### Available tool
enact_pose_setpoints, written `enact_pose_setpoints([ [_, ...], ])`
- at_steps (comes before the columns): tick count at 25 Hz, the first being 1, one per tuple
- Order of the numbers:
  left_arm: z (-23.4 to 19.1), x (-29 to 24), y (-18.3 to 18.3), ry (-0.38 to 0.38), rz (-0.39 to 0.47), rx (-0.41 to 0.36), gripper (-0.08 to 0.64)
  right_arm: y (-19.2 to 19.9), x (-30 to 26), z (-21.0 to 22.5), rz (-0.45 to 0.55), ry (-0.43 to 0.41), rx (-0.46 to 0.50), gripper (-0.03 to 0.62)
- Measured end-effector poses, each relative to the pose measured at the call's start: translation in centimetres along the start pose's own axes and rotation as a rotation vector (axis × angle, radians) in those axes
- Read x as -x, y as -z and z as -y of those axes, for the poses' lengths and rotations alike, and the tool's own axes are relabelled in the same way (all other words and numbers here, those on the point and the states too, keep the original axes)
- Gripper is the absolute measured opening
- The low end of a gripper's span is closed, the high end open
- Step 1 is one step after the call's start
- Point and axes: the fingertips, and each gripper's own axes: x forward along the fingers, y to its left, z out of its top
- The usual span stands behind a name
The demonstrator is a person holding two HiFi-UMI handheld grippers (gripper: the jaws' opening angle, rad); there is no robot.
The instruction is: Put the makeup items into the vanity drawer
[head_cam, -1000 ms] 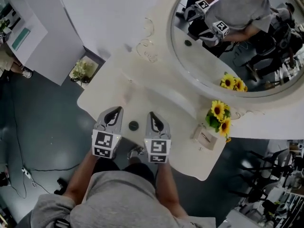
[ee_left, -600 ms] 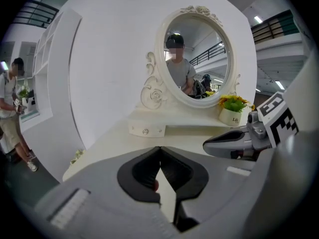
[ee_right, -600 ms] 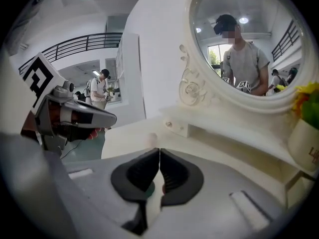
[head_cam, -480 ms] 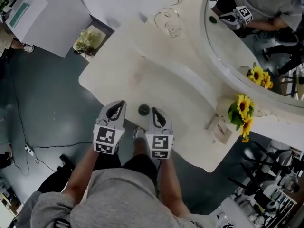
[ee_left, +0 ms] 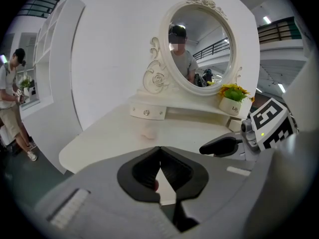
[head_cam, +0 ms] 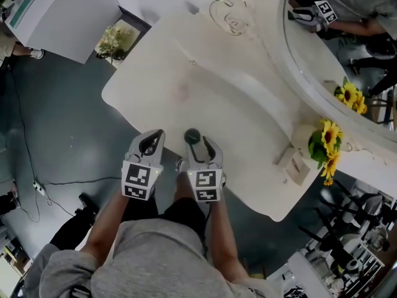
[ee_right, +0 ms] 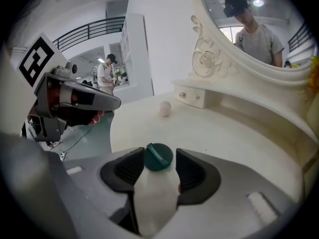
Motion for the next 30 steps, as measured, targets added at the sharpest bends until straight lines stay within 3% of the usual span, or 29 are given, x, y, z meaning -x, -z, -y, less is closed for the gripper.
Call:
enact_pose_setpoints([
  [10, 0.2, -0.3, 0.4, 0.001, -0.005, -0.005, 0.011, 1.6, -0.9, 0.3, -0.07, -0.007, 0.034, 0.178],
  [17, -0.1, -0.4, 0.3, 0.001, -0.006, -0.003, 0.011, 1.4, -1.0, 0.6, -0.086, 0.001, 0.053, 0.098],
  [20, -0.2, -0.5, 0.3, 0.002, -0.007, -0.003, 0.011, 1.2, -1.0, 1.0, -0.088, 0.023, 0.065, 0.017],
  [30, -0.5, -0.4, -1.2, 0.008, 0.014, -0.019, 0.011, 0.3, -0.7, 1.3, -0.075, 0.045, 0.072, 0.017],
])
